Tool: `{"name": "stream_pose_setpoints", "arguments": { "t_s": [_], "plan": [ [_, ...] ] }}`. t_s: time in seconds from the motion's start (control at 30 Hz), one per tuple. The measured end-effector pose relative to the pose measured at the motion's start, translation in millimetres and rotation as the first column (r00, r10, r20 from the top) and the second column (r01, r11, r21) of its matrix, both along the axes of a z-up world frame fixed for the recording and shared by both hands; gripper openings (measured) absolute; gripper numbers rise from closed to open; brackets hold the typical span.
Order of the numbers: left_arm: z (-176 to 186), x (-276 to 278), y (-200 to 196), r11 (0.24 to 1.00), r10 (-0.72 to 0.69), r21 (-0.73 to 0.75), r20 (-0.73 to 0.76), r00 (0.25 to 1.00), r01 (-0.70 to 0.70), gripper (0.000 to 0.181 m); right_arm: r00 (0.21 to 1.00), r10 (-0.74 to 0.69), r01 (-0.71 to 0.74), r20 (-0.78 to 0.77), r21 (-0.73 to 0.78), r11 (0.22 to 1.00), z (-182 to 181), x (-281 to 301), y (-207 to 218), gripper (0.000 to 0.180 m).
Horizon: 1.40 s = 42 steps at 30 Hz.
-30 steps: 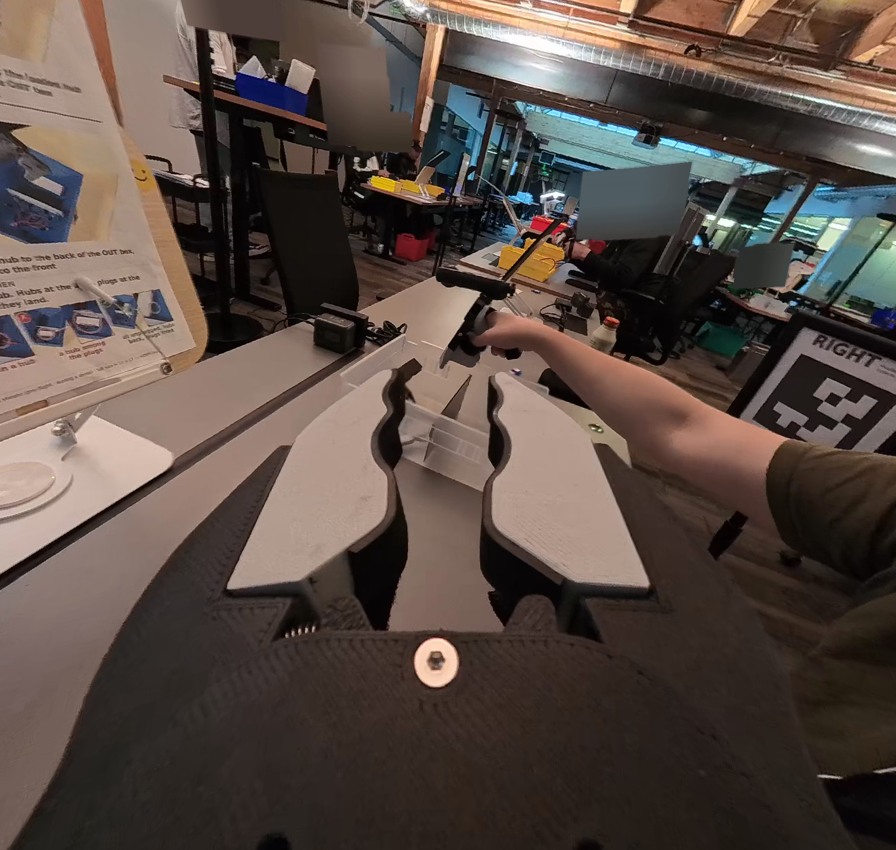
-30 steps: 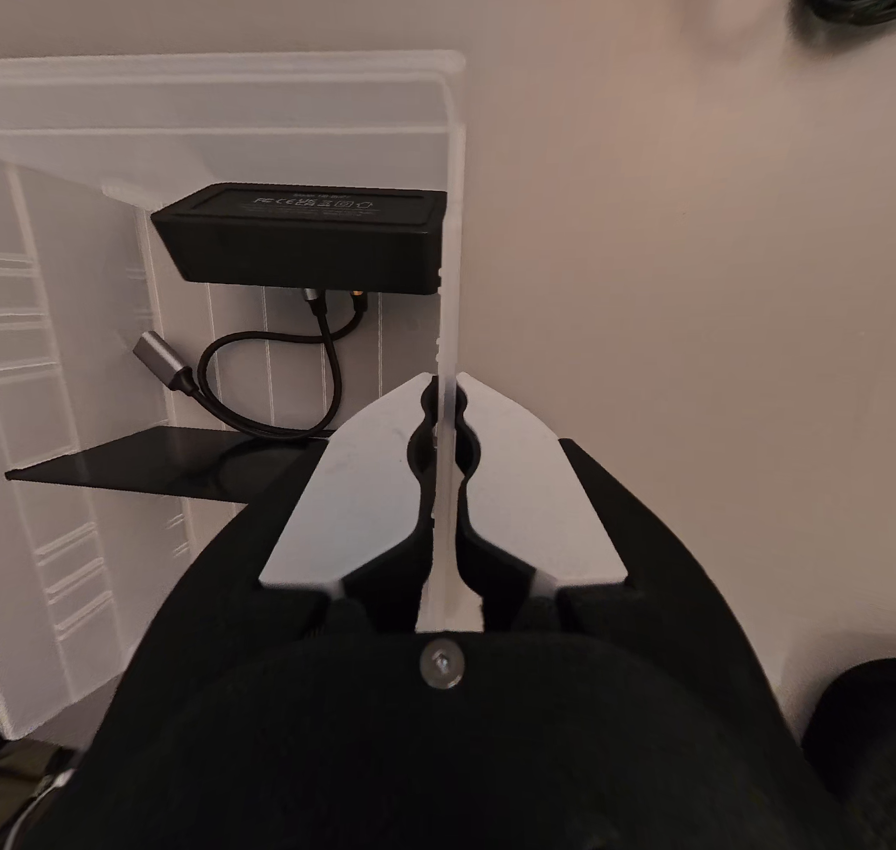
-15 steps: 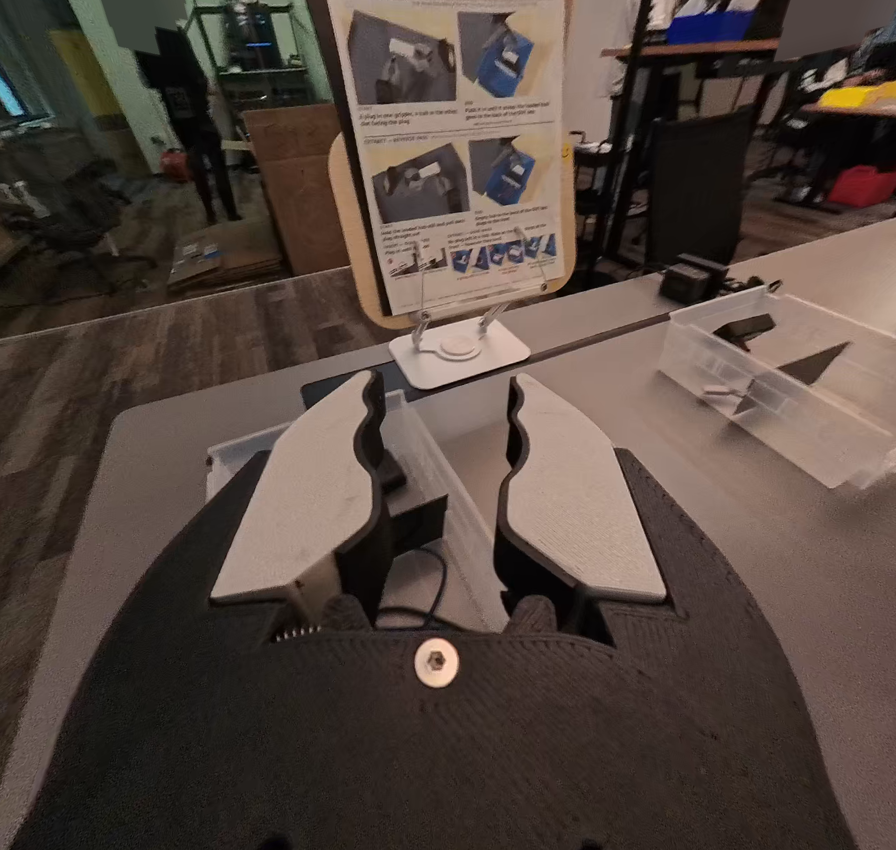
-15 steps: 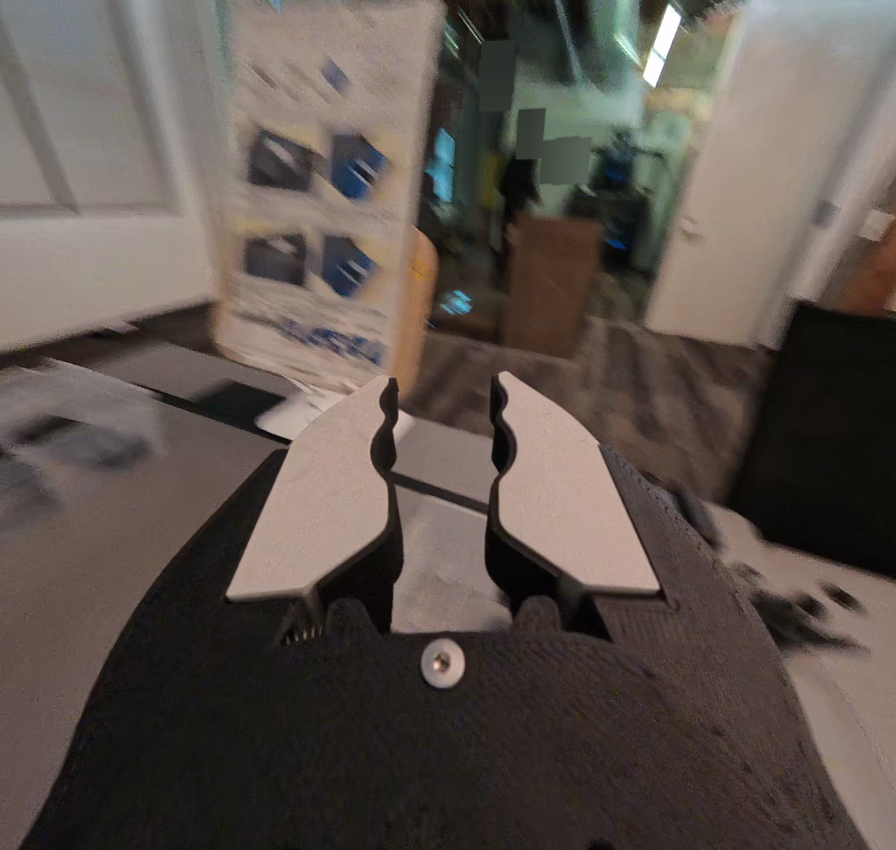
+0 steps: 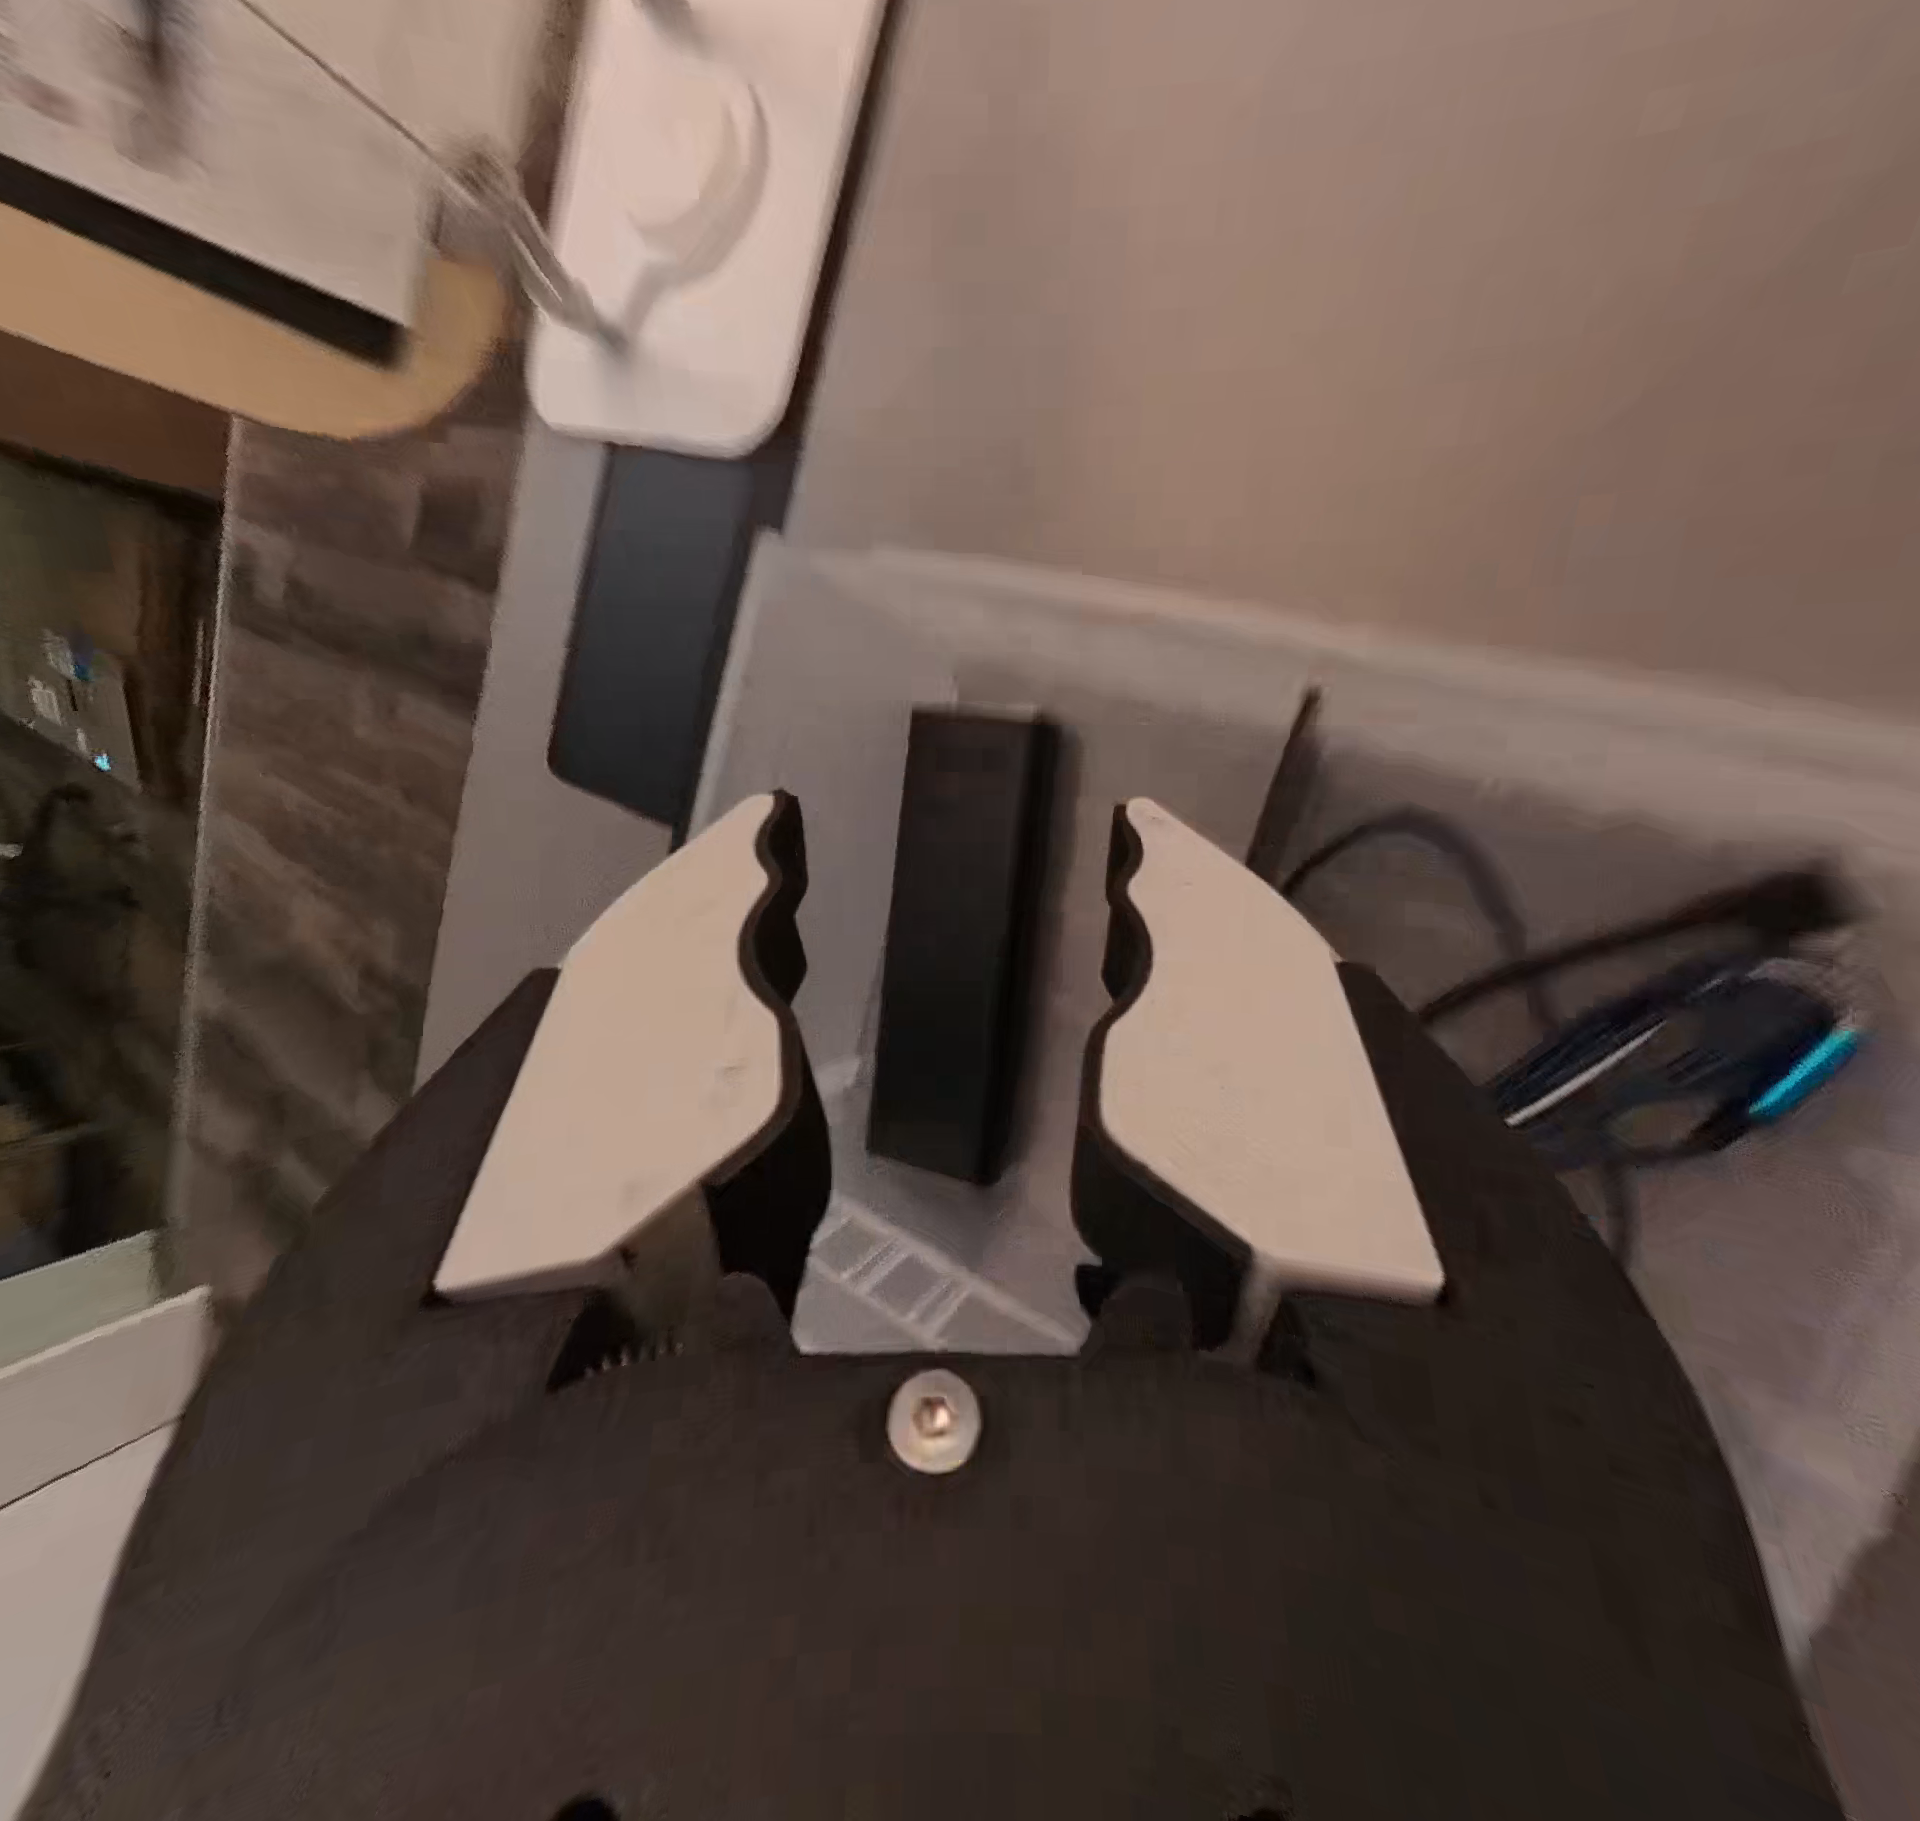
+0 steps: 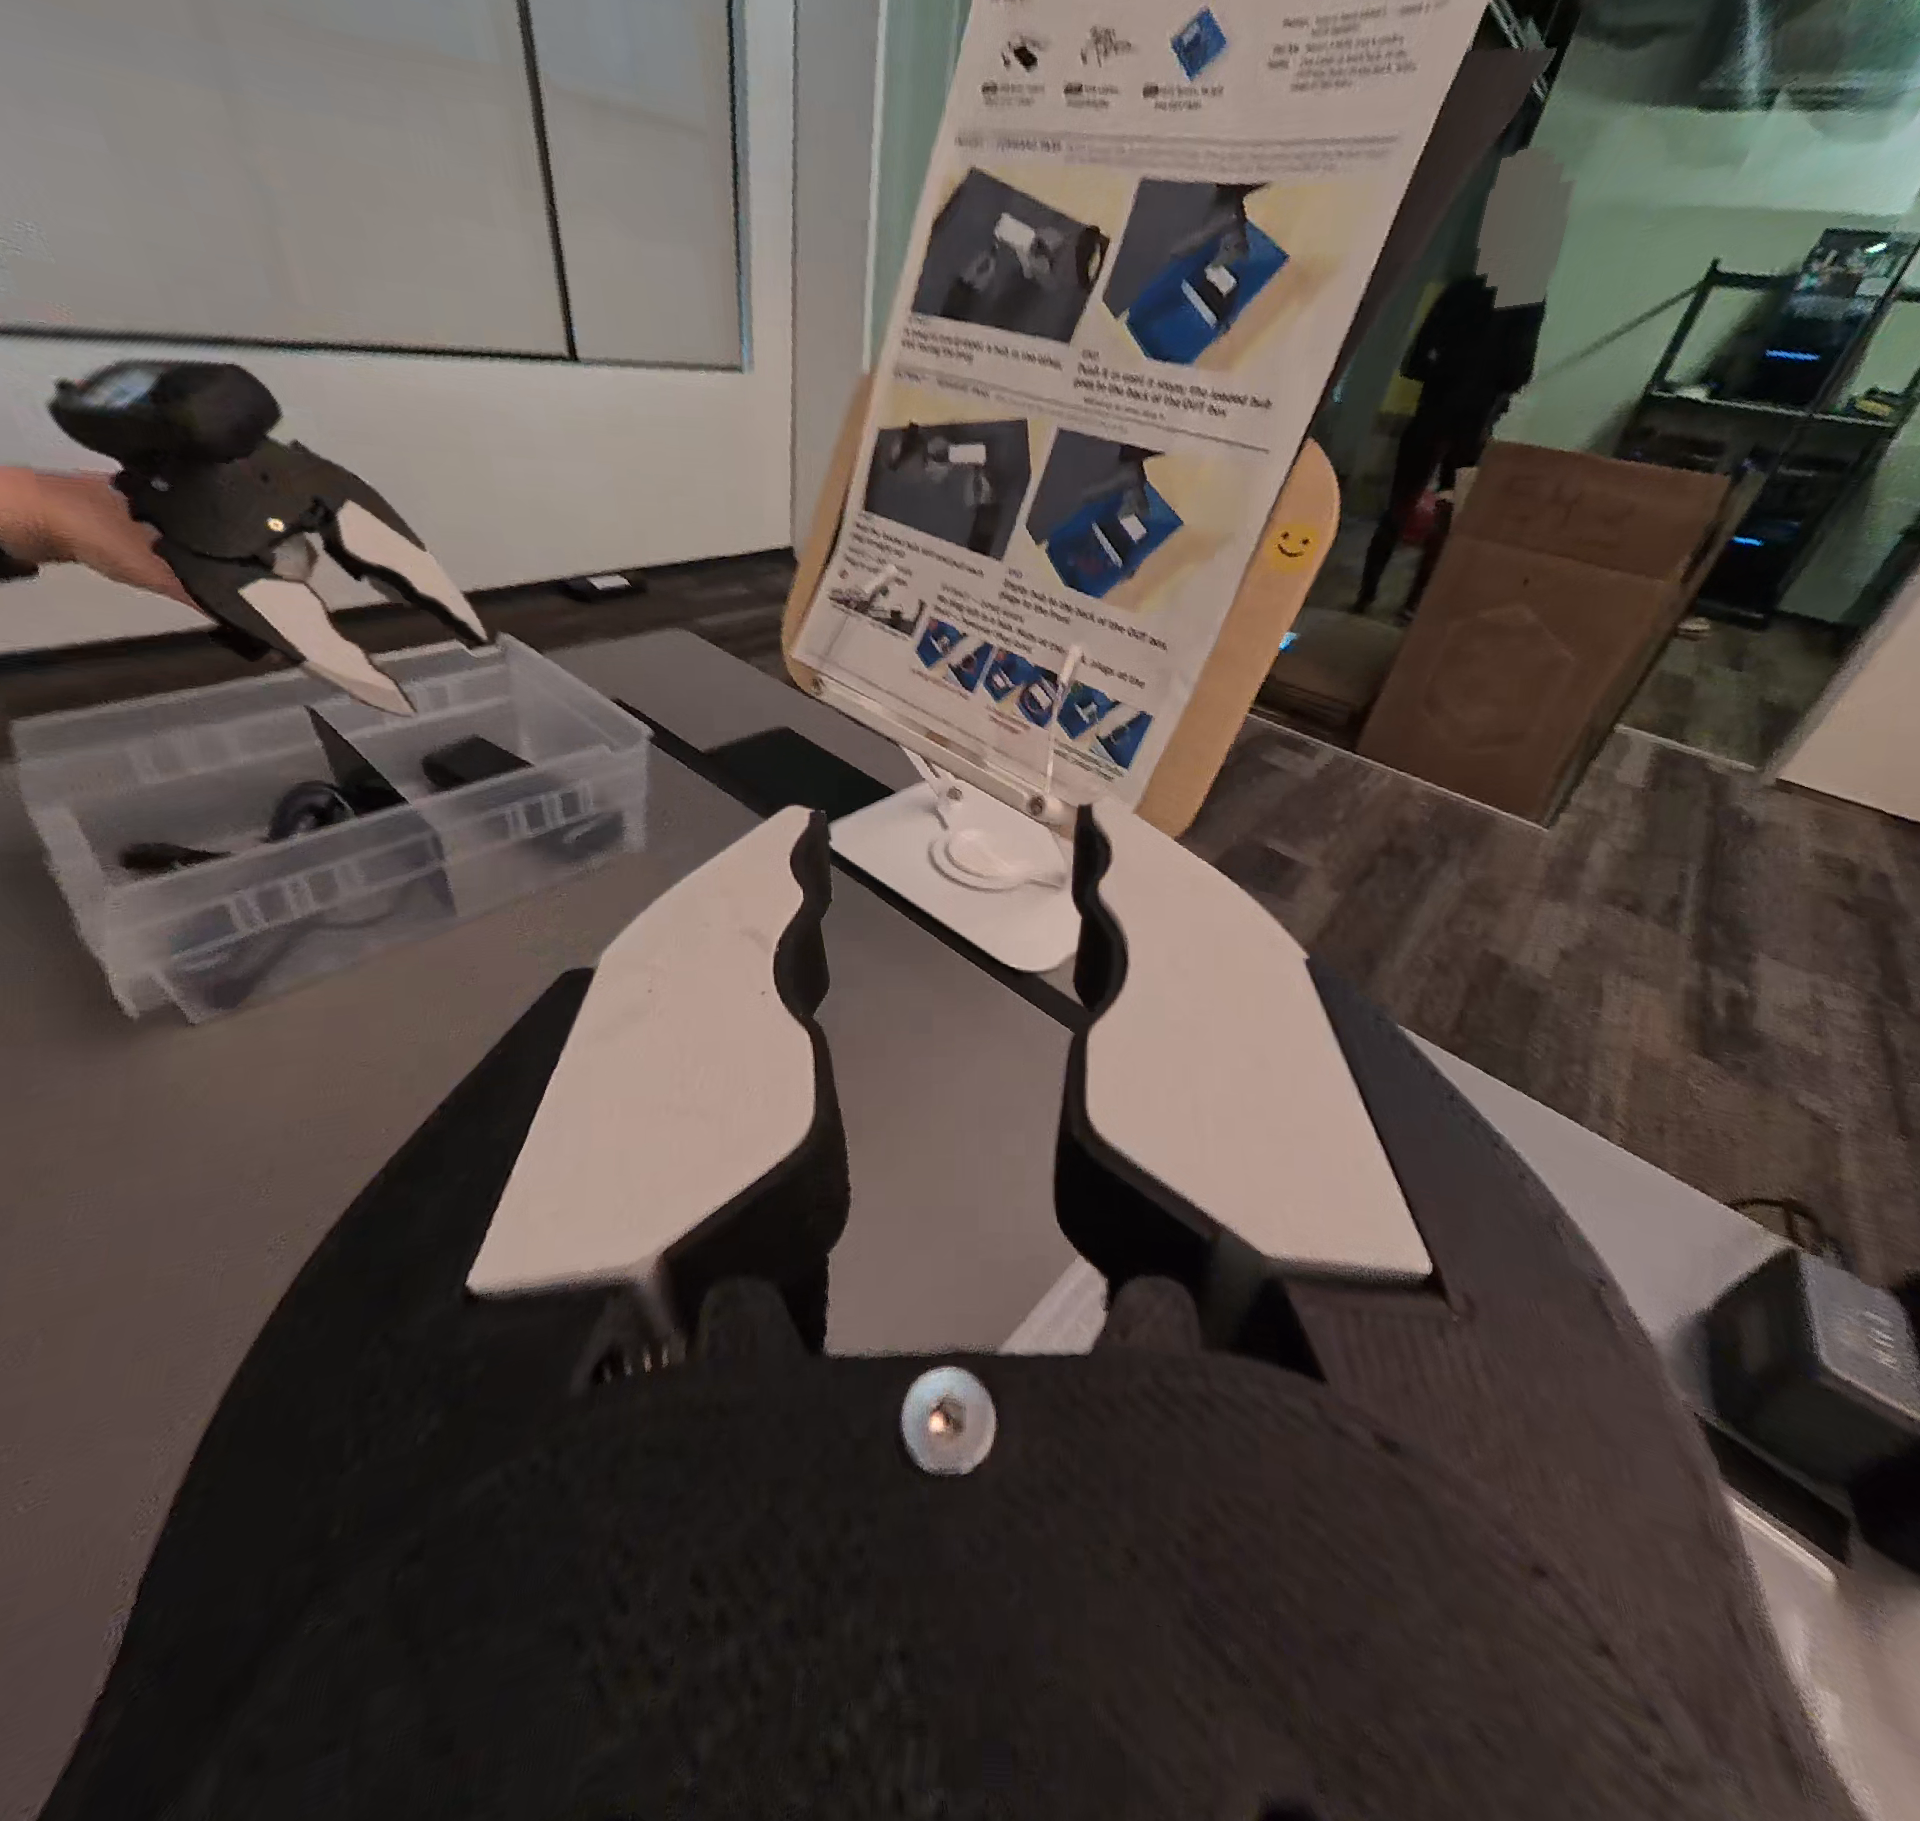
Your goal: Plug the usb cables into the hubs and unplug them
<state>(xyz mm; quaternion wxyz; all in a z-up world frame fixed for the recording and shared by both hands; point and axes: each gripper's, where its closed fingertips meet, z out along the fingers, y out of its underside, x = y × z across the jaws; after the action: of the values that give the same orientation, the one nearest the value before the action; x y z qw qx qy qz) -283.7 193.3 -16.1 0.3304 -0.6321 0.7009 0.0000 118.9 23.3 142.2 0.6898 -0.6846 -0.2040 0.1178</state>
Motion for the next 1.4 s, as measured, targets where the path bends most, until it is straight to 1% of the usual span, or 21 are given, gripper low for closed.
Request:
{"name": "stream_pose_setpoints", "arguments": {
  "t_s": [0.03,0.13,0.2,0.23,0.33,0.4,0.5,0.57,0.6,0.63,0.67,0.73,0.93,1.1,1.27,1.33,1.4],
  "plan": [
    [-16,-4,6,1.0,-0.02,-0.007,-0.08,0.997,0.02,0.051,1.0,-0.014,0.015,0.022,-0.006,1.0,-4,1,2,0.045],
    [-57,-7,14,0.992,-0.112,-0.077,-0.215,0.97,0.098,0.05,0.994,-0.047,0.051,0.101,-0.038,0.998,-18,4,7,0.045],
    [-82,-15,23,0.987,-0.145,-0.109,-0.302,0.942,0.117,0.06,0.988,-0.079,0.086,0.131,-0.044,0.995,-22,8,11,0.044],
    [-93,-21,29,0.986,-0.148,-0.125,-0.346,0.927,0.111,0.068,0.987,-0.087,0.093,0.135,-0.044,0.995,-23,8,13,0.042],
    [-118,-42,49,0.989,-0.117,-0.137,-0.481,0.869,0.057,0.088,0.985,-0.085,0.095,0.147,-0.059,0.994,-28,4,20,0.041],
    [-127,-48,52,0.984,-0.125,-0.176,-0.5,0.857,0.041,0.088,0.979,-0.088,0.103,0.184,-0.077,0.992,-34,1,23,0.04],
    [-127,-45,54,0.979,-0.149,-0.195,-0.455,0.878,0.065,0.08,0.962,-0.095,0.123,0.256,-0.096,0.988,-45,-3,28,0.04],
    [-129,-47,52,0.97,-0.14,-0.243,-0.444,0.885,0.032,0.073,0.953,-0.087,0.124,0.291,-0.114,0.986,-52,-7,31,0.04],
    [-130,-48,51,0.968,-0.139,-0.25,-0.448,0.883,0.026,0.073,0.949,-0.087,0.128,0.303,-0.117,0.985,-54,-8,33,0.04],
    [-129,-47,51,0.969,-0.152,-0.244,-0.447,0.882,0.043,0.068,0.946,-0.085,0.128,0.313,-0.117,0.985,-56,-9,34,0.04],
    [-128,-46,49,0.969,-0.176,-0.235,-0.441,0.88,0.076,0.055,0.944,-0.08,0.123,0.319,-0.118,0.985,-58,-11,35,0.04],
    [-128,-45,41,0.963,-0.211,-0.247,-0.433,0.876,0.11,0.055,0.944,-0.073,0.12,0.322,-0.129,0.984,-60,-11,37,0.04],
    [-130,-44,39,0.957,-0.223,-0.268,-0.448,0.866,0.108,0.057,0.952,-0.065,0.111,0.299,-0.139,0.984,-64,-9,42,0.038],
    [-130,-44,38,0.955,-0.24,-0.271,-0.457,0.856,0.122,0.057,0.945,-0.07,0.126,0.319,-0.158,0.979,-72,-4,45,0.036],
    [-129,-46,40,0.963,-0.244,-0.222,-0.495,0.834,0.15,0.056,0.947,-0.068,0.123,0.313,-0.16,0.979,-72,-2,45,0.035],
    [-127,-49,43,0.97,-0.226,-0.196,-0.519,0.824,0.142,0.056,0.948,-0.066,0.12,0.311,-0.158,0.98,-71,-2,44,0.035],
    [-123,-51,43,0.974,-0.205,-0.194,-0.514,0.833,0.119,0.056,0.947,-0.069,0.122,0.314,-0.154,0.98,-70,-1,43,0.034]
  ]
}}
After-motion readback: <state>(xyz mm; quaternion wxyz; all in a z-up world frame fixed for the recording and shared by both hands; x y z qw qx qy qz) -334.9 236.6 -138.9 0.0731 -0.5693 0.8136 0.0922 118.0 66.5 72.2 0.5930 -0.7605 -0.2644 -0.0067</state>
